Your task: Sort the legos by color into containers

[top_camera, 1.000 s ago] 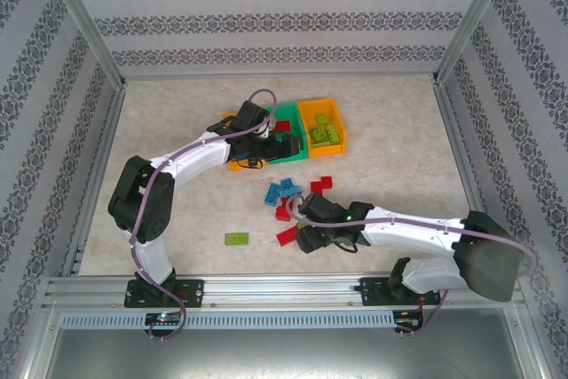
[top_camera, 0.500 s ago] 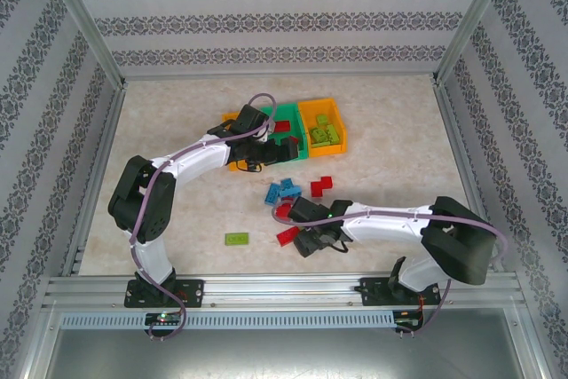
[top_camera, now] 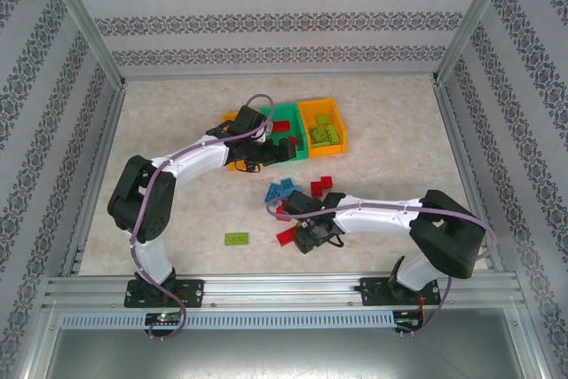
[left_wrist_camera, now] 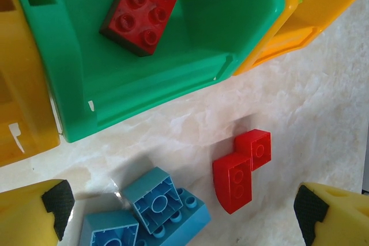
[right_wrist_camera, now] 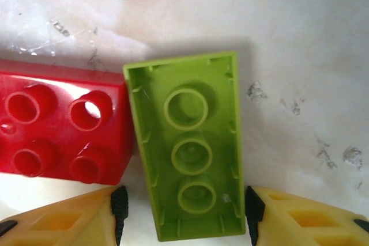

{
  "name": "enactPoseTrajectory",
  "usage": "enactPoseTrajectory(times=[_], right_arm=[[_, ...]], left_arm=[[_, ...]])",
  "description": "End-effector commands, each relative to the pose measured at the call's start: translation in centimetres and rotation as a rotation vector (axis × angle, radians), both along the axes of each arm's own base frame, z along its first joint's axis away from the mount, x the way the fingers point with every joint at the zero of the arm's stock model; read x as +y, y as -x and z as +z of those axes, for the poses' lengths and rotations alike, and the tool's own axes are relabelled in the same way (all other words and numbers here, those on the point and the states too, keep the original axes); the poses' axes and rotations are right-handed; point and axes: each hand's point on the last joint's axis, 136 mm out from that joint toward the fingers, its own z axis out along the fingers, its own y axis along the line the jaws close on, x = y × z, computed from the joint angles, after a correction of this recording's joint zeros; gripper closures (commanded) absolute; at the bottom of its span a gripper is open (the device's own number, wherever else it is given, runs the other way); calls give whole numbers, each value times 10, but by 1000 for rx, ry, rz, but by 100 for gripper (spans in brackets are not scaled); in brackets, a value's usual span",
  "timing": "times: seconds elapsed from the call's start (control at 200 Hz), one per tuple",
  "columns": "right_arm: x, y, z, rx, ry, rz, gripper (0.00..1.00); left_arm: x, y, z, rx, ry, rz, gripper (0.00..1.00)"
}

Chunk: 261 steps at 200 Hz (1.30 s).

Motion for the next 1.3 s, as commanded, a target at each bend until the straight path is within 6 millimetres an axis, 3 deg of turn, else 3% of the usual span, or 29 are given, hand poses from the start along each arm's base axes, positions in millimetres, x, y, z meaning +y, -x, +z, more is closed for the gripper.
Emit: enactPoseTrajectory(times=[0.0, 0.425, 0.654, 0.819, 0.989, 1.164, 1.299], right_arm=[[8, -39, -8, -118, -12, -32, 43], [5, -41, -14, -92, 3, -3, 67], [-3, -41, 5, -119, -23, -19, 72], [-15, -50, 30, -160, -85, -67, 72], [-26, -84, 73, -221, -244, -167, 74], [-43, -142, 116, -303, -310, -282, 74], [-52, -191, 124, -300, -314, -356, 75]], left_arm=[[2, -4, 14, -38, 34, 7, 1], [15, 3, 7, -21, 20, 20, 0], [24, 7, 2, -8, 15, 31, 1], [44, 17, -1, -11, -72, 34, 1], [70, 36, -3, -10, -189, 43, 1], [97, 66, -10, 33, -268, 79, 0], [121, 92, -20, 66, -358, 102, 0]])
